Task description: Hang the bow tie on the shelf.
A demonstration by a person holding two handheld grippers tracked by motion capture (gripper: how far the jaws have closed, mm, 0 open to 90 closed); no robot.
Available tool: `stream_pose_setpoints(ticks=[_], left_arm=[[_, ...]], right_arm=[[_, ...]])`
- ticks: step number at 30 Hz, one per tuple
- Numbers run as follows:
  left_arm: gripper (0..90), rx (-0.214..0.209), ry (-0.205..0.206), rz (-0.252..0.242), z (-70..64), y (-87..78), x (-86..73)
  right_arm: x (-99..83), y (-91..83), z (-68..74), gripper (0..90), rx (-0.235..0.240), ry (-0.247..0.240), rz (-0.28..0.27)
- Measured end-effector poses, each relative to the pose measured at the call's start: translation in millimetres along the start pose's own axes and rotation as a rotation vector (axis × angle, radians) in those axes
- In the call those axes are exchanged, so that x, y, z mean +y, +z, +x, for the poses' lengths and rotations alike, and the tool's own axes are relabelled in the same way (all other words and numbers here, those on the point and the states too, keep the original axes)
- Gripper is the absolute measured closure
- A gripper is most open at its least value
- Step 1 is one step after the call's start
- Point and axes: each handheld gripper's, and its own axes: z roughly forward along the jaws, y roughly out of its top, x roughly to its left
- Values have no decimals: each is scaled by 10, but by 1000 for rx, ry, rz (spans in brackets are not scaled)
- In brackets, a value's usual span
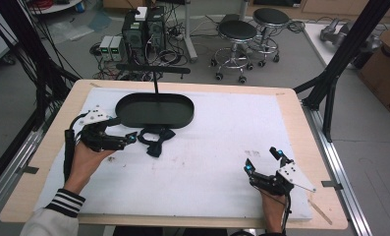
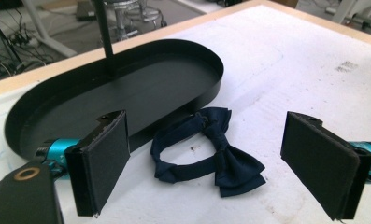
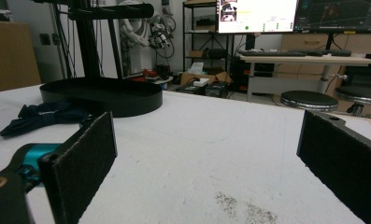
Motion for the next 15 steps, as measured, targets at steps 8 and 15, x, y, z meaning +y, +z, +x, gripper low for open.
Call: stream_pose_setpoints(ticks=[8,15], left_arm=[[160,-29,8,121,-78,230,215],[168,-36,42,199,-167,462,313]], right_arm=[[1,0,-1,38,-2,-2,2],[0,2,0,38,0,3,2]])
